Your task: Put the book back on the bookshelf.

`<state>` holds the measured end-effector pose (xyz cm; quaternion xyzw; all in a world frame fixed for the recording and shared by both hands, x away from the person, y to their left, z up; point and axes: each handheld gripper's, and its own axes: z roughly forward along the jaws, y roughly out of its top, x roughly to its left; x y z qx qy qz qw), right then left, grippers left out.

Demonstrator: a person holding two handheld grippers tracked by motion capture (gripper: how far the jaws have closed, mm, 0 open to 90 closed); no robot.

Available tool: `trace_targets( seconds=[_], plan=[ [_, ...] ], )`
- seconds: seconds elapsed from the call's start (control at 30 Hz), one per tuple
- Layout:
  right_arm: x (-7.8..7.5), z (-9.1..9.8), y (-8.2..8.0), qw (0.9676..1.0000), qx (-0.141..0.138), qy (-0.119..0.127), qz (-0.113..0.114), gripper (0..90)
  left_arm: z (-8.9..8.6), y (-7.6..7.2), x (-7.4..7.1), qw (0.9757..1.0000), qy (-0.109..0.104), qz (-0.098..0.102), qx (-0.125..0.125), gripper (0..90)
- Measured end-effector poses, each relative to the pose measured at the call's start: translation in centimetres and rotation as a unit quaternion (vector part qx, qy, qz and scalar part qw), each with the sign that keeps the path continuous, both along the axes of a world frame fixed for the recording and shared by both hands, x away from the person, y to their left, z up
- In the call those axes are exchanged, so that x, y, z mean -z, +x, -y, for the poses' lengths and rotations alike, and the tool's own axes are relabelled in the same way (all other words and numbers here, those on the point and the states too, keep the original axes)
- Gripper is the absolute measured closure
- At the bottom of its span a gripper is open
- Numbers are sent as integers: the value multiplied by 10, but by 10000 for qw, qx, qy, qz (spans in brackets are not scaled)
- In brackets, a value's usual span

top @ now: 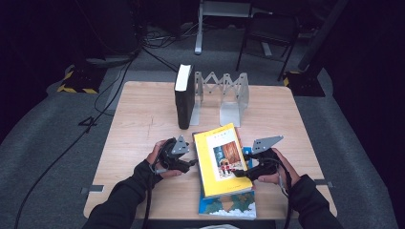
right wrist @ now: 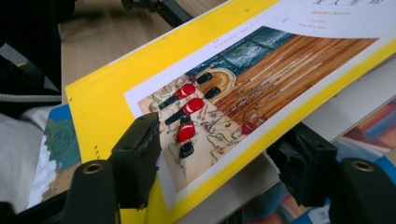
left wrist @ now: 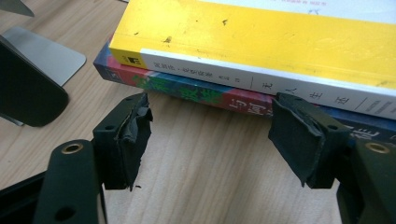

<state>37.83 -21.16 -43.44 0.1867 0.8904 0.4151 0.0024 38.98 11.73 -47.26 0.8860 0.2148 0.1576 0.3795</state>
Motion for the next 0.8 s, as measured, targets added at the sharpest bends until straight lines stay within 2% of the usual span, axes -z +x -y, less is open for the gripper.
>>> trace_targets(
  seconds=[0.13,0.27,0.37,0.4,0.43,0.53,0.57,0.6,0.63,0.67,0.7,0.73,0.8],
  plan=[
    [0,-5,11,9999,1,65,-99,358,-4,8,4,9998,-23,-99,-147,293],
    [1,-10,9,9999,-97,116,75,552,-4,16,9,9993,34,-125,-336,311],
    [2,-11,5,9995,-238,150,126,576,-7,26,13,9985,-104,-287,-455,326],
    [2,-11,5,9995,-238,150,126,576,-7,26,13,9985,-104,-287,-455,328],
    [2,-11,4,9994,-233,189,178,595,-10,32,15,9980,-218,-287,-523,339],
    [2,-10,3,9992,-256,205,234,603,-11,35,14,9979,-267,-213,-553,349],
    [2,-10,2,9991,-251,228,260,610,-12,36,13,9977,-318,-243,-551,358],
    [1,-9,2,9989,-265,250,280,613,-13,38,12,9972,-397,-357,-523,358],
    [1,-8,2,9987,-278,275,321,622,-16,39,10,9962,-590,-417,-493,359],
    [0,-7,1,9985,-266,320,356,629,-17,40,4,9944,-836,-403,-505,368],
    [-2,-5,0,9980,-228,398,444,642,-17,41,0,9934,-966,-404,-468,415],
    [-3,-3,-1,9975,-214,441,505,646,-17,41,-5,9930,-1025,-384,-445,458],
    [-6,-1,-2,9964,-194,468,679,649,-16,44,-14,9932,-1061,-246,-401,462]
  ],
)
